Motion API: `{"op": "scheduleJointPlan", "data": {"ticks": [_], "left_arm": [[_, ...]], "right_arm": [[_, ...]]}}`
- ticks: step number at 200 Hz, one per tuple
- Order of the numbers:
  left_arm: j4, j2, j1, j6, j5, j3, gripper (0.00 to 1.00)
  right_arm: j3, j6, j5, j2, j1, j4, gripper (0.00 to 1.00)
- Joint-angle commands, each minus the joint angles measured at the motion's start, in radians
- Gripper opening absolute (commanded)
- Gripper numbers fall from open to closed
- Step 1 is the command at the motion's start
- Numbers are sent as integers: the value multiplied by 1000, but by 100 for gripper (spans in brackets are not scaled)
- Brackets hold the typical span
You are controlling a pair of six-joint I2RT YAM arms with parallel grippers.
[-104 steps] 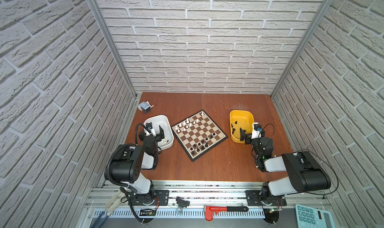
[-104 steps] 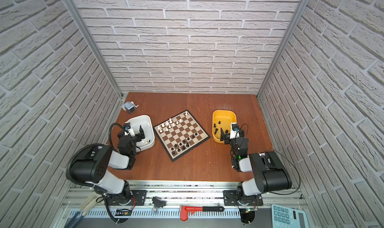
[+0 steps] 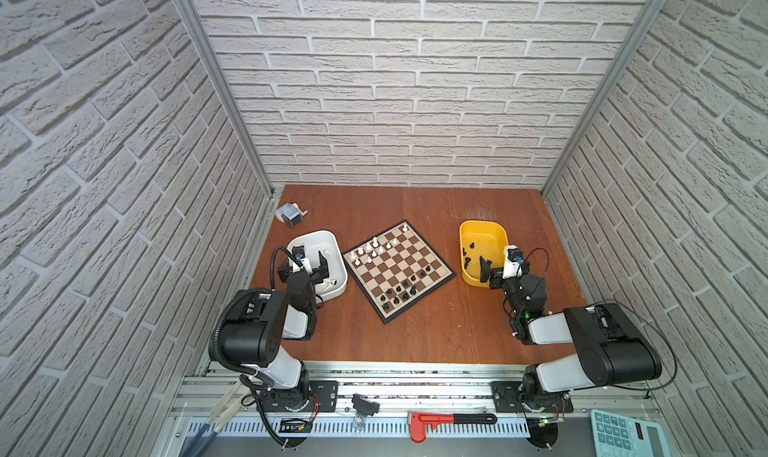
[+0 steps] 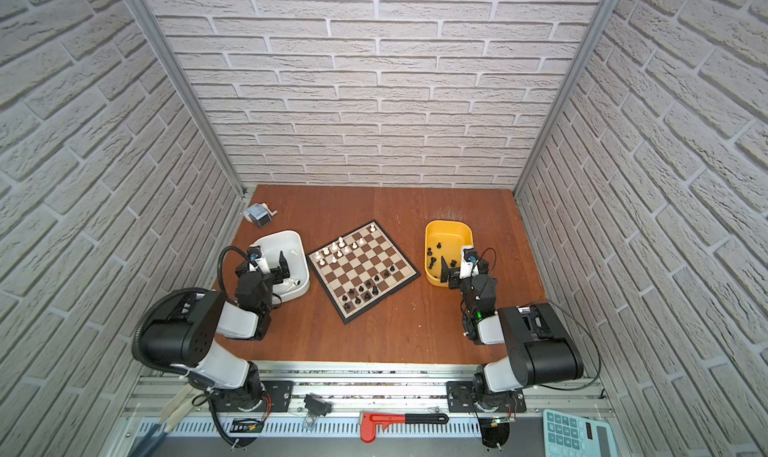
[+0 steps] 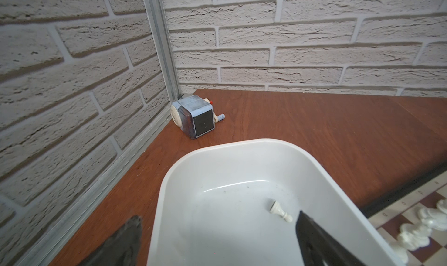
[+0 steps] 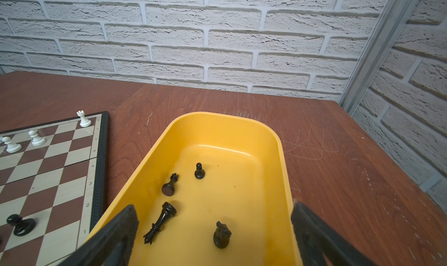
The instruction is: Set up the chess pieces on the board
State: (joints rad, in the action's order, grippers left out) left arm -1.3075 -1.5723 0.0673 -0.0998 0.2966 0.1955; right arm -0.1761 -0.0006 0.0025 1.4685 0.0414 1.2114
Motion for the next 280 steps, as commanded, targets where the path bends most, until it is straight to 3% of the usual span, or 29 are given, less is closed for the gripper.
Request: {"op": "scheduleJointPlan", "data": {"ticks": [1, 156, 180, 198, 214, 222, 243, 272, 280], "left_arm": [[-46, 3, -9, 9, -7, 16, 98], [-43, 2, -15, 2, -21, 16, 98], [-67, 59, -9, 6, -5, -19, 99], [101, 209, 21, 27, 43, 4, 98], [252, 306, 53, 17, 98, 40, 98], [362, 368, 60, -31, 127, 68, 98], [636, 510, 82, -146, 199, 138, 98], [1134, 649, 102, -331, 244, 319, 98], [1240, 667, 104, -364, 226, 364, 98]], "right_arm": [[-20, -6, 7, -2, 6, 16, 100], [-15, -7, 6, -6, 7, 23, 100], [-21, -4, -3, -2, 0, 16, 100], [20, 11, 106, -84, 6, 35, 100], [-52, 111, 298, -237, 6, -236, 100], [-92, 129, 336, -292, 6, -330, 100], [-153, 222, 337, -402, 5, -456, 100], [-397, 529, 455, -420, -2, -920, 100], [-458, 549, 432, -399, -3, -1007, 100]]}}
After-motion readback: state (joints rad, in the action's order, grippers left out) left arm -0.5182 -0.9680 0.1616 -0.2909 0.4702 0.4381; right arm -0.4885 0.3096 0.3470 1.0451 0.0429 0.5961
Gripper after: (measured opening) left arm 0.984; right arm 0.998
